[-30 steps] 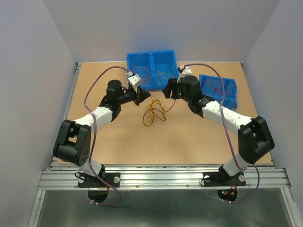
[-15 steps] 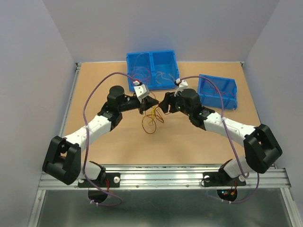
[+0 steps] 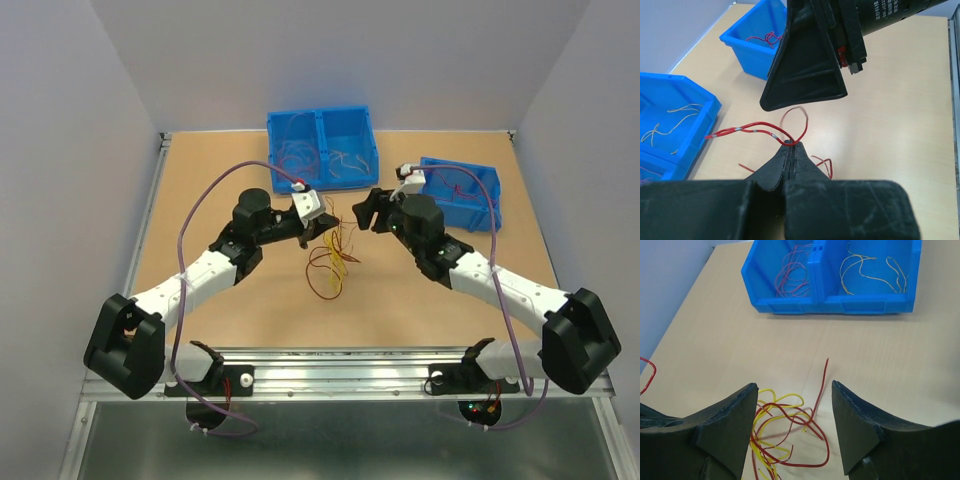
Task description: Untangle the cables
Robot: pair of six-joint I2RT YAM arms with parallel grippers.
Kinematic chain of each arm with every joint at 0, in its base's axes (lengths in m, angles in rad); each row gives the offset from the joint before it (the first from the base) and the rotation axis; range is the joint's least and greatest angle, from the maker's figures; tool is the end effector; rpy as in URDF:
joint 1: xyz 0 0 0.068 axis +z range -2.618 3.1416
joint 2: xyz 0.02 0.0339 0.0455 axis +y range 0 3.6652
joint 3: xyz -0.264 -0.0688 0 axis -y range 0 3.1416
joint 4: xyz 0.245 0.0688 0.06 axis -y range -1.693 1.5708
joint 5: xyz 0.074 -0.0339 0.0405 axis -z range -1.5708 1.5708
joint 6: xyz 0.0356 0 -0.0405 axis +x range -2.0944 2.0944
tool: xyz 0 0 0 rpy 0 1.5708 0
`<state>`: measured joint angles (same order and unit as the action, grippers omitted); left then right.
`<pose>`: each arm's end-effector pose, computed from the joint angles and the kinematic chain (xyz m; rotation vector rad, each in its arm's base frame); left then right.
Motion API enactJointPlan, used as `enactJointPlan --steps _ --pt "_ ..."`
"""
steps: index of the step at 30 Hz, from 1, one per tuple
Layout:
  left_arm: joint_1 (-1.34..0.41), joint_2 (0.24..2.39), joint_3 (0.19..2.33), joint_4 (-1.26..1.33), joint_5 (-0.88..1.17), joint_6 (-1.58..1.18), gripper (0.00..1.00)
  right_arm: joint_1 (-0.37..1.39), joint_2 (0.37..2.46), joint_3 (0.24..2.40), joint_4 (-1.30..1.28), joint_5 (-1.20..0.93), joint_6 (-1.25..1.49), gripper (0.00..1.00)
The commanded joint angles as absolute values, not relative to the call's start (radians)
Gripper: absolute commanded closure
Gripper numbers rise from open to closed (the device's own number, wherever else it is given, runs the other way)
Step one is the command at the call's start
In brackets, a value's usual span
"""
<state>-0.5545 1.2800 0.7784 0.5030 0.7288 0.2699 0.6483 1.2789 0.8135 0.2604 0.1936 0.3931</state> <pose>0.2328 -0.1721 0.3014 1.1401 1.1592 -0.7892 0.2405 0.1736 0.2878 -0.0882 1.8067 0.5778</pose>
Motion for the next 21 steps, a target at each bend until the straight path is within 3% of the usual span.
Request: enactJointPlan --steps 1,8,11,21 --pt "-0.555 1.230 0.765 0.534 0.723 0.298 1.00 0.650 1.295 0.799 0.318 0.250 0.420 0.34" --pt "-0.554 1.213 0.764 0.538 0.675 0.288 1.00 0.649 1.318 0.811 0.325 0.132 0.371 0.45" --pt "-0.554 1.206 0.761 0.548 0.583 0.275 1.00 0.650 1.339 0.818 0.334 0.065 0.361 0.45" --pt "-0.555 1.173 0.752 0.540 0.710 0.296 0.99 0.658 1.442 0.816 0.449 -0.112 0.348 0.36"
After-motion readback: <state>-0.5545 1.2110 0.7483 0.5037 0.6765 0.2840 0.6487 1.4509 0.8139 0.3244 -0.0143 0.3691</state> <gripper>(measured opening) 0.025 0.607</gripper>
